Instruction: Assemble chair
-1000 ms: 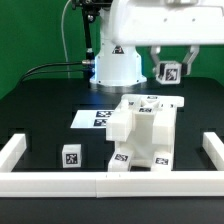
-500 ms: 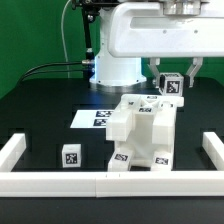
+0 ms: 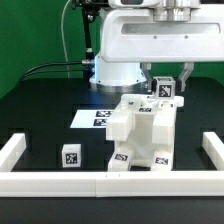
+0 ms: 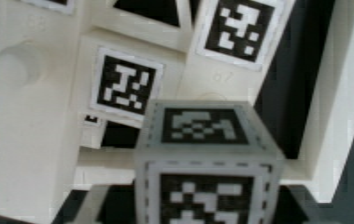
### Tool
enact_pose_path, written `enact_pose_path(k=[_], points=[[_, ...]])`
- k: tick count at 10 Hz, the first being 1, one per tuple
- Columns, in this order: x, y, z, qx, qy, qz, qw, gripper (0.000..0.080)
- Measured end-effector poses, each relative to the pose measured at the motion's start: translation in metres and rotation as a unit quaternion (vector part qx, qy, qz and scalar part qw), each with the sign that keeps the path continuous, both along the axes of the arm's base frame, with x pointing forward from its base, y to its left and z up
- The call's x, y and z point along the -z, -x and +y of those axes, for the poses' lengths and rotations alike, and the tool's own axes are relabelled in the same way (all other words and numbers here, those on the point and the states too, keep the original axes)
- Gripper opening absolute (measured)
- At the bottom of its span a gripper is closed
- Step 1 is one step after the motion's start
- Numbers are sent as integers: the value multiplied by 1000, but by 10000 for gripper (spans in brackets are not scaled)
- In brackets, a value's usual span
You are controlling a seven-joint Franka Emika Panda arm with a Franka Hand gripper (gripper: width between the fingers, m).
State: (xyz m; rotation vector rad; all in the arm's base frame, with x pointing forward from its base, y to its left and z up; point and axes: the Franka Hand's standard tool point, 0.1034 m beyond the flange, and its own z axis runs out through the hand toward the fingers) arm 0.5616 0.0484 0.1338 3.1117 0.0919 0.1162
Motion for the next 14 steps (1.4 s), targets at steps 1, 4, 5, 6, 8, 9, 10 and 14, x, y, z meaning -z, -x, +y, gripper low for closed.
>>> enact_pose_path(k=[1,4,5,6,8,9,10,14], points=[[1,2,1,3,0,1,1000,284],[4,3,8,9,-2,2,1000,284],[5,3,9,9,-1,1,1000,284],[7,2,7,10,1,-1,1000,284],[12,1,5,10,5,-3,1000,284],[13,1,4,10,7,-6,1000,284],[13,2,4,10,7,-5,1000,284],[16,3,2,11,9,-11,1000,284]])
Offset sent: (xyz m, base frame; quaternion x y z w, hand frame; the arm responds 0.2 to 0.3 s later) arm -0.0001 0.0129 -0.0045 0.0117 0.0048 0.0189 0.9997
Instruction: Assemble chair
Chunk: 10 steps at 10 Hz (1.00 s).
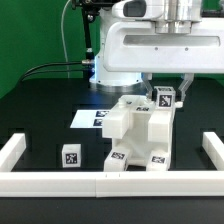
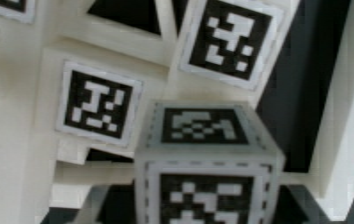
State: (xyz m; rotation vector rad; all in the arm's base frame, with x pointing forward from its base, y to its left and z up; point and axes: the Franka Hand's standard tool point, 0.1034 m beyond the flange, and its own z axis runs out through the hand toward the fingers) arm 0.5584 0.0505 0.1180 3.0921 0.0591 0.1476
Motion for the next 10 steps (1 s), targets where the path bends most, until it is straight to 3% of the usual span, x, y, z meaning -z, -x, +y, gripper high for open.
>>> enact_pose_path(k=[6,8,10], points=[[0,-1,-2,1,1,-4,1000,297],[0,-1,-2,1,1,-4,1000,608],[0,0,-1,4,-1,-2,1000,636]])
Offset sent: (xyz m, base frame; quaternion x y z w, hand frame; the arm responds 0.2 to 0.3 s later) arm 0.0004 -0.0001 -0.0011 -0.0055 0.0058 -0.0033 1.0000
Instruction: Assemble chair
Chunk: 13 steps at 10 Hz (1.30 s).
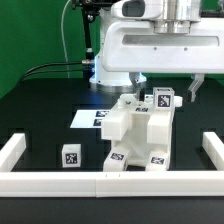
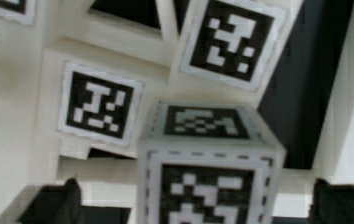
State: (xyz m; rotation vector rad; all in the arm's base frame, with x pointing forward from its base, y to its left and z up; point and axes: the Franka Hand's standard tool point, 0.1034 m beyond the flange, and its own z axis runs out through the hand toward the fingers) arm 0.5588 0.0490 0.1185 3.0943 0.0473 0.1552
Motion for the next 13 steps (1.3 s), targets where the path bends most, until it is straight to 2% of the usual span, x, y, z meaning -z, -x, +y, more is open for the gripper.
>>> enact_pose_path(k=[1,3,8,9,10,11,12,13], points=[[-3,6,2,20,-17,9,1000,647],[-9,10,3,39,-30,8,999,648],[-6,9,-1,40,-25,-4,999,648],[-6,9,-1,40,-25,-4,999,534],[-6,9,-2,40,-25,-4,999,534],[-6,9,-2,40,-25,-4,999,354],[-6,9,-2,40,-25,-4,999,280],[-6,9,-2,40,-25,-4,999,281]])
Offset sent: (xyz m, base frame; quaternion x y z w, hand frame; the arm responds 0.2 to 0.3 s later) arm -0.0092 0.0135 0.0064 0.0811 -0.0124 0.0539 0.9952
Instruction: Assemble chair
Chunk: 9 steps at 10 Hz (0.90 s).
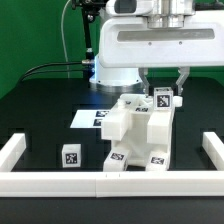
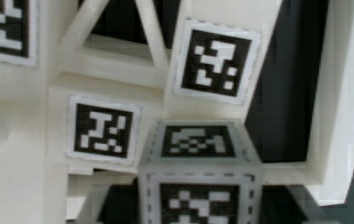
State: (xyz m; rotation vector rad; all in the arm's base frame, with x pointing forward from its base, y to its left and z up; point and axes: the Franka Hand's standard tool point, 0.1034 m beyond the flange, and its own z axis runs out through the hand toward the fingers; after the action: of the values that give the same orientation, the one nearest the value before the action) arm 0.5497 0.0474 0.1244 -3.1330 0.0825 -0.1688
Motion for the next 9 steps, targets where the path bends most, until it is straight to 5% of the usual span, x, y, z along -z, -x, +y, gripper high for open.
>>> enact_pose_path(k=[4,9], points=[[0,-3,3,113,-9,-10,993,281],[1,-4,11,416,-55,-6,908,281]])
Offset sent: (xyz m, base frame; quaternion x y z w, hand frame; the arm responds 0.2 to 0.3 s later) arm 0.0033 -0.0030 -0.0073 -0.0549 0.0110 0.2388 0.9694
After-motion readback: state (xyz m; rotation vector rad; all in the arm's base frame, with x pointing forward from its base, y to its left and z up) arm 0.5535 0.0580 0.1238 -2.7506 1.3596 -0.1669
